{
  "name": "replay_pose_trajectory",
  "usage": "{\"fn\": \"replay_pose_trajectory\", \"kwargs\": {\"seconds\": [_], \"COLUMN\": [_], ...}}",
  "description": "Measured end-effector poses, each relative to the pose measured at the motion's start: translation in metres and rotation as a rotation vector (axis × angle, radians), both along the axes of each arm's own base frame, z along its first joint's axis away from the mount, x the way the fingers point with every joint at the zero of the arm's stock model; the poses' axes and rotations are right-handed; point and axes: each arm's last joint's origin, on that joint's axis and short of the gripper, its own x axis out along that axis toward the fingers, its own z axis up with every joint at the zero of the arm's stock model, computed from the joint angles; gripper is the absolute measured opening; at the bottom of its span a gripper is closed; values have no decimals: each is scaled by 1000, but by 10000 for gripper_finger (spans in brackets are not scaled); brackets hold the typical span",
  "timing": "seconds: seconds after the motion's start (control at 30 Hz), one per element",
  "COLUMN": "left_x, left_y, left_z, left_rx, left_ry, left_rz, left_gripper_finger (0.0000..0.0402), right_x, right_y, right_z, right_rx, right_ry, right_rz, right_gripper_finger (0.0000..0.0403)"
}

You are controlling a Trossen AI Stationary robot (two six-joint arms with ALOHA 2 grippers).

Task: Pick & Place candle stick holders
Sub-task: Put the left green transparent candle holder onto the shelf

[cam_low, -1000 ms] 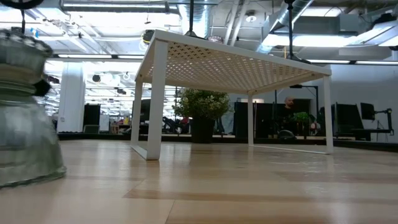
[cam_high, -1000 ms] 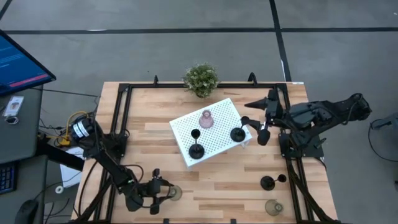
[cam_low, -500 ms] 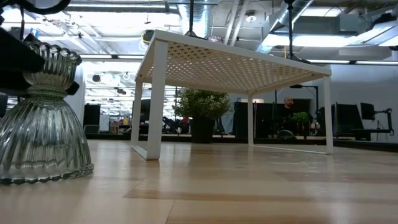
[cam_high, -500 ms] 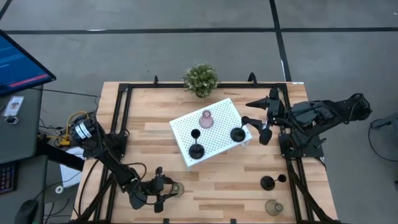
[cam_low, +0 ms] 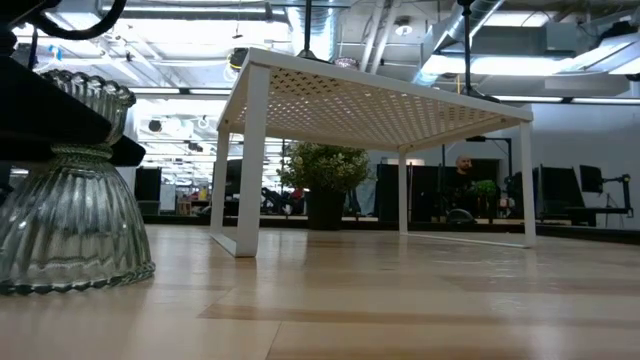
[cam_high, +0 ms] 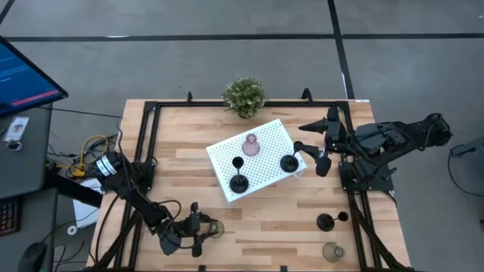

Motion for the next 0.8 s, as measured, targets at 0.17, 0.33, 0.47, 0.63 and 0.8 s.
{"fn": "replay_pose_trajectory", "kwargs": {"seconds": [0.17, 0.33, 0.47, 0.63, 0.8], "left_x": [1, 6, 6, 3, -8], "left_y": [1, 6, 8, 10, 20], "left_z": [0, 2, 16, 48, 98], "left_rx": [28, -21, -62, -154, -305], "left_ry": [-3, -21, -50, -116, -222], "left_rz": [11, 63, 66, 62, 54], "left_gripper_finger": [132, 132, 132, 132, 132], "right_x": [0, 0, 0, -1, -2], "right_y": [0, 0, 0, 0, -1], "right_z": [0, 0, 0, 1, 5], "right_rx": [0, 0, 0, 3, 18], "right_ry": [0, -1, -1, -9, -50], "right_rz": [0, 0, 0, -2, -2], "right_gripper_finger": [265, 265, 265, 265, 265]}}
